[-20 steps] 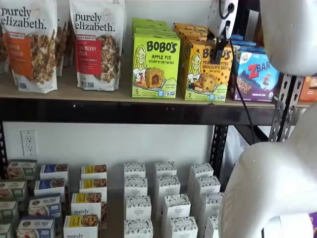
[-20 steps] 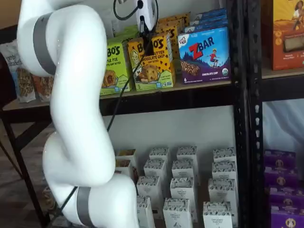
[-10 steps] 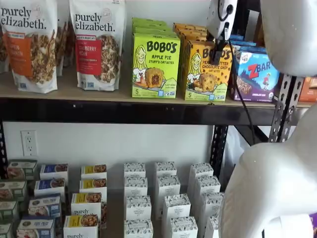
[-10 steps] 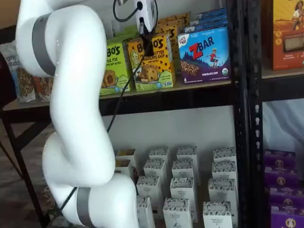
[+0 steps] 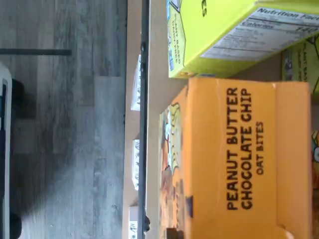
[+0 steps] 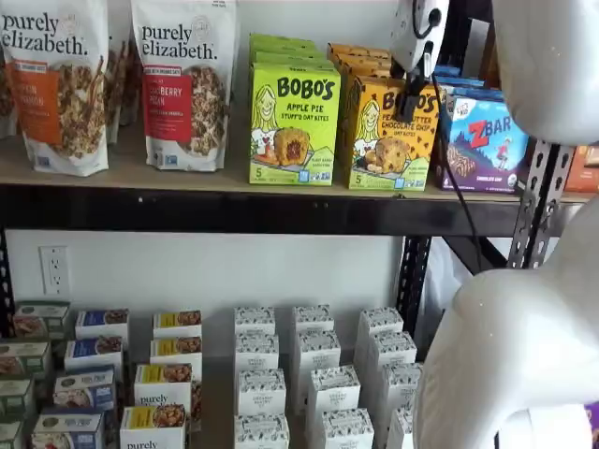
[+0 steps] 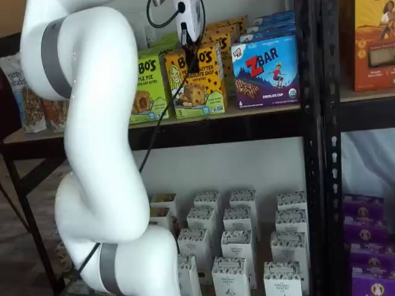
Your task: Pick up the orange box on the top shelf, the fifth box from the left
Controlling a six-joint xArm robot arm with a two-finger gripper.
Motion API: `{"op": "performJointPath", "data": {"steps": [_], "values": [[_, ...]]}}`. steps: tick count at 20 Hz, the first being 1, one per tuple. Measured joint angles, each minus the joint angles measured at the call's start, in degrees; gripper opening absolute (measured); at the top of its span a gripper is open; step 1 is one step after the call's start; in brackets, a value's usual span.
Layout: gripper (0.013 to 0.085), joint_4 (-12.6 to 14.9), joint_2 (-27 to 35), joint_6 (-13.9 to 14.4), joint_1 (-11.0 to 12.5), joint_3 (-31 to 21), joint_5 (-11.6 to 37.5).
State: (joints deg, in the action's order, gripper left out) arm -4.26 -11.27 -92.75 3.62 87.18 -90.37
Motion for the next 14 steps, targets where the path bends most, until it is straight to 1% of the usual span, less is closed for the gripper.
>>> {"op": "performJointPath", "data": {"steps": [1, 5, 14], "values": [[0.021, 0.0, 0.0, 0.0, 0.0, 0.1, -0.1], [0.021, 0.5, 0.3, 0.0, -0.1, 0.6, -0.9], [0.021, 0.6, -0.5, 0.3, -0.4, 0.7, -2.1]]}}
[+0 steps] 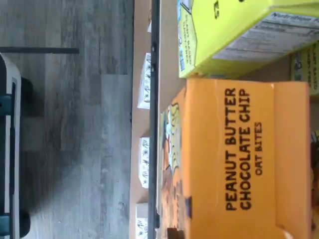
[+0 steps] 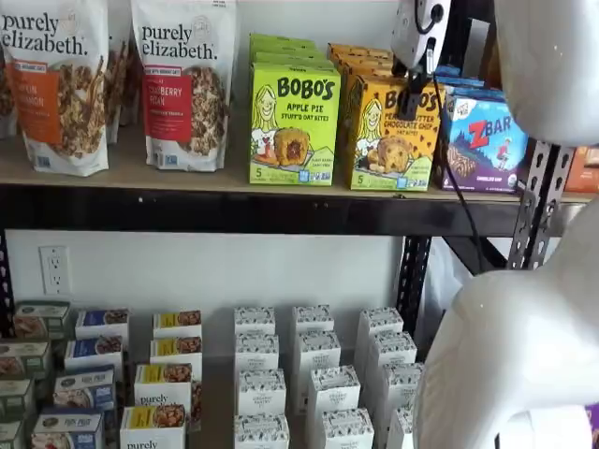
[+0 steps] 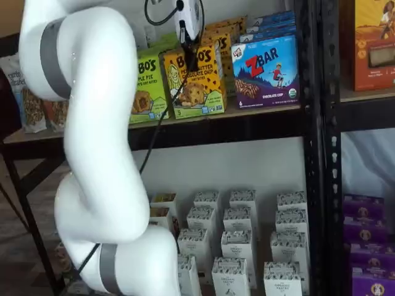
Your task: Pick up the orange box on the top shelf, the fifth box from the left
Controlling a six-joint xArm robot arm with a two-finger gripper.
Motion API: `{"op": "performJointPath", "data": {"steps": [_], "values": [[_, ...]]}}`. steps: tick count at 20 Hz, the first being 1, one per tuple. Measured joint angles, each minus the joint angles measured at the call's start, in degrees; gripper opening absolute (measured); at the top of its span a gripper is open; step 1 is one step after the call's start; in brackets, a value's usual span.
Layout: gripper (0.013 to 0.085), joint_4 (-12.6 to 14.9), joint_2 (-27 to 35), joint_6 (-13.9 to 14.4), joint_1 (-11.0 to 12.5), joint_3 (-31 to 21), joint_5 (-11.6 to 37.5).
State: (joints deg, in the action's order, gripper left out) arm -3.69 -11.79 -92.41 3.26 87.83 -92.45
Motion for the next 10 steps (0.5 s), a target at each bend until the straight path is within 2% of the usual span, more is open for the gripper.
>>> {"op": "performJointPath", "data": {"steps": [10], "values": [[0.021, -0.7, -6.5, 1.5, -1.2, -3.1, -2.0]]}}
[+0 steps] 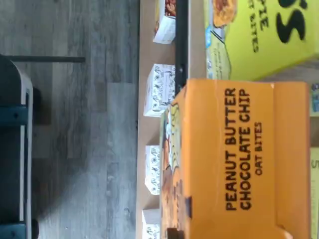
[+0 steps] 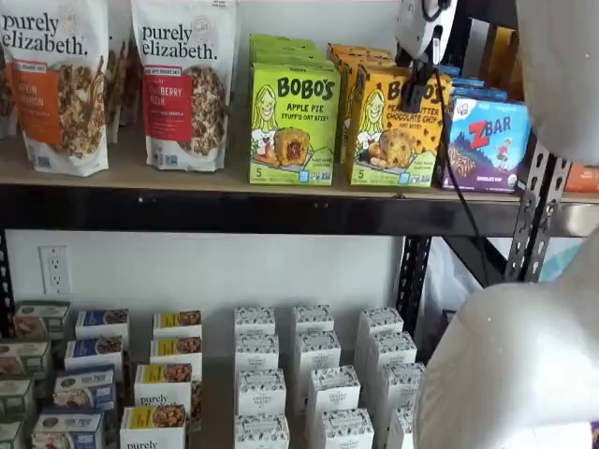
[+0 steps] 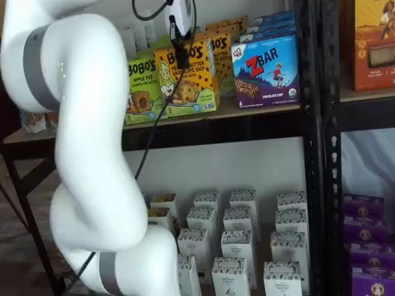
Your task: Pick up the orange box on the top shelf, the fifth box from the left
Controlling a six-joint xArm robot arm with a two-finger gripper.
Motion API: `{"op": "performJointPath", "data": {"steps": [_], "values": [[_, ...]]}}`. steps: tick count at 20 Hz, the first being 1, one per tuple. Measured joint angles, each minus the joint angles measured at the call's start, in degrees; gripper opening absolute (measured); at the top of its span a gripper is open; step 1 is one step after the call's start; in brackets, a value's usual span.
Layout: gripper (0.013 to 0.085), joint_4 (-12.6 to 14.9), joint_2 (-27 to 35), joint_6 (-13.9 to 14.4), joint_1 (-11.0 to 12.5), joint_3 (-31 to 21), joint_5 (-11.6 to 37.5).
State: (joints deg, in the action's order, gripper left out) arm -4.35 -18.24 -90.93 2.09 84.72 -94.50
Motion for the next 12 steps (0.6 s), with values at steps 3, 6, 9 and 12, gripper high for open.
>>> {"op": "performJointPath", "data": {"steps": [3, 6, 9, 12], "values": [[0.021, 1.0, -2.7, 0.7, -0.9, -1.7, -0.1], [0.021, 1.8, -5.3, 1.3, -1.6, -3.3, -1.5], [0.021, 2.1, -7.9, 1.5, -1.9, -5.1, -3.0], [0.021, 2.6, -10.1, 1.6, -2.0, -6.7, -4.1]]}}
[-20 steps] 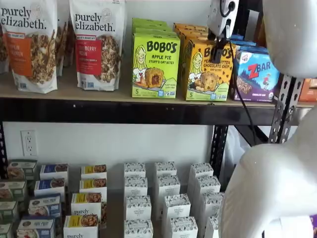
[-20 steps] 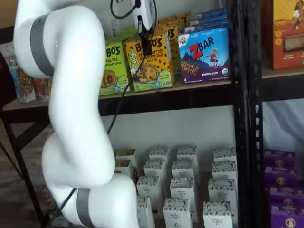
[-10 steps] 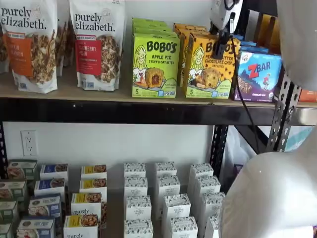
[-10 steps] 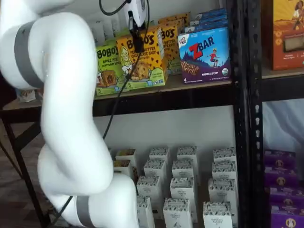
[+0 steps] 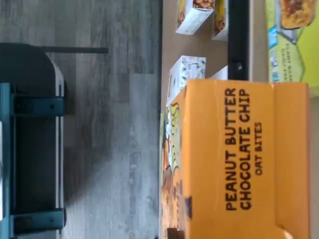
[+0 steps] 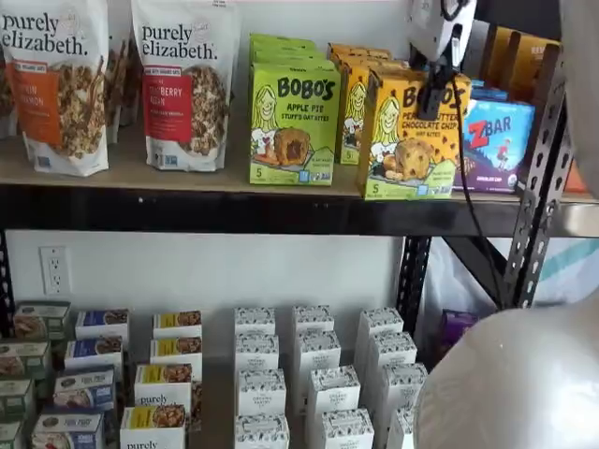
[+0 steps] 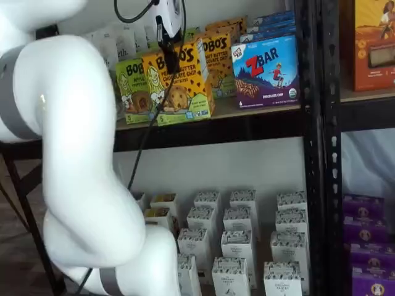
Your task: Pick up the orange box on the top shelf, the fifth box from the left
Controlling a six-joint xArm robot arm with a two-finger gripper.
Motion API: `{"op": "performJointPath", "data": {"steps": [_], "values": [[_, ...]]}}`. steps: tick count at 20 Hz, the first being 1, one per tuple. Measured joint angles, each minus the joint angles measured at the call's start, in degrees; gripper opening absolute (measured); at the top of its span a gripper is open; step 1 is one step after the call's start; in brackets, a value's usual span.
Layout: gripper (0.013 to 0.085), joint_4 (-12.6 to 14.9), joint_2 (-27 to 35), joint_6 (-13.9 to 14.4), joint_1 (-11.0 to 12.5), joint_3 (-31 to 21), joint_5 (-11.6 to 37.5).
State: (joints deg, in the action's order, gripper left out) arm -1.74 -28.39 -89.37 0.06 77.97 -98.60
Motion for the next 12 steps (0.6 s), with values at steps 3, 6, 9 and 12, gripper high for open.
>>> {"op": "performJointPath", "data": {"steps": [3, 6, 9, 12], "values": [[0.021, -0.1, -2.1, 0.0, 0.0, -1.7, -0.9], [0.021, -0.7, -3.8, 0.0, 0.3, -3.0, -1.3], [0.021, -0.8, -5.2, 0.0, 0.3, -4.2, -1.3], [0.021, -0.8, -6.3, 0.0, 0.3, -5.2, -1.4]]}}
